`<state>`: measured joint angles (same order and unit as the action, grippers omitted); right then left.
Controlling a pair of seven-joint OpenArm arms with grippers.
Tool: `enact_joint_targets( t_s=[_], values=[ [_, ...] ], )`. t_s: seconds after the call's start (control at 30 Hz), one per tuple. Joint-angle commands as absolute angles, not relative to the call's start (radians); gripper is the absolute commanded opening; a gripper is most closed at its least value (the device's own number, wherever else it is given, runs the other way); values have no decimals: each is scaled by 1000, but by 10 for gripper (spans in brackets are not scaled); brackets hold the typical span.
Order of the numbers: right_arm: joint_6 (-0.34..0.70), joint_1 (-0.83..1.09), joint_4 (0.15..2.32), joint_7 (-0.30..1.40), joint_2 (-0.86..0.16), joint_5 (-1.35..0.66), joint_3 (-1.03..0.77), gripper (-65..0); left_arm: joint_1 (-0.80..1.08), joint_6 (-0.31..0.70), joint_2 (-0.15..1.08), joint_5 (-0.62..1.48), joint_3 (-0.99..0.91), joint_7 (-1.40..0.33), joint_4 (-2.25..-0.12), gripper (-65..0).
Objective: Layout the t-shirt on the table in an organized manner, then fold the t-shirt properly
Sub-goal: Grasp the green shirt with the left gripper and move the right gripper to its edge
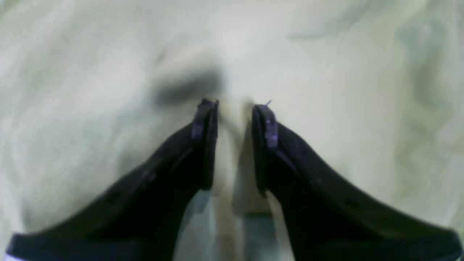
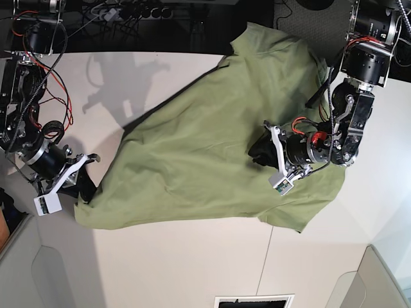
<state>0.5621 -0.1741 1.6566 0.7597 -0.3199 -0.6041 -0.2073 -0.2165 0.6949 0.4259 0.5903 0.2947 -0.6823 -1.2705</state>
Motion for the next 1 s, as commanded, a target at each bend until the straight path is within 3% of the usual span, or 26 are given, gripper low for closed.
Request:
enact_joint_targets(
  t_s=[0.0, 0.17, 0.2, 0.3, 0.37, 0.67, 0.97],
  values=[
    [577, -195, 1694, 730, -307, -632, -211, -650, -229, 698, 422, 567, 294, -694, -1254, -469],
    [573, -194, 1730, 729, -221, -593, -211, -650, -230, 698, 393, 556, 294, -689, -1162, -469],
    [572, -194, 1730, 726, -208, -575, -211, -591, -229, 698, 392, 556, 294, -684, -1156, -469],
    [572, -193, 1729, 711, -184, -557, -211, -281, -230, 698, 390, 557, 294, -669, -1151, -469],
    [572, -194, 1729, 710, -182, -557, -207, -201, -230, 698, 390, 557, 294, -669, -1151, -469],
    [555, -155, 1692, 767, -192, -438, -209, -203, -230, 698, 396, 557, 294, -681, -1151, -469],
    [554, 12, 1692, 759, -308, -436, -296, -204, -236, 698, 397, 557, 294, -680, -1151, -469]
  ],
)
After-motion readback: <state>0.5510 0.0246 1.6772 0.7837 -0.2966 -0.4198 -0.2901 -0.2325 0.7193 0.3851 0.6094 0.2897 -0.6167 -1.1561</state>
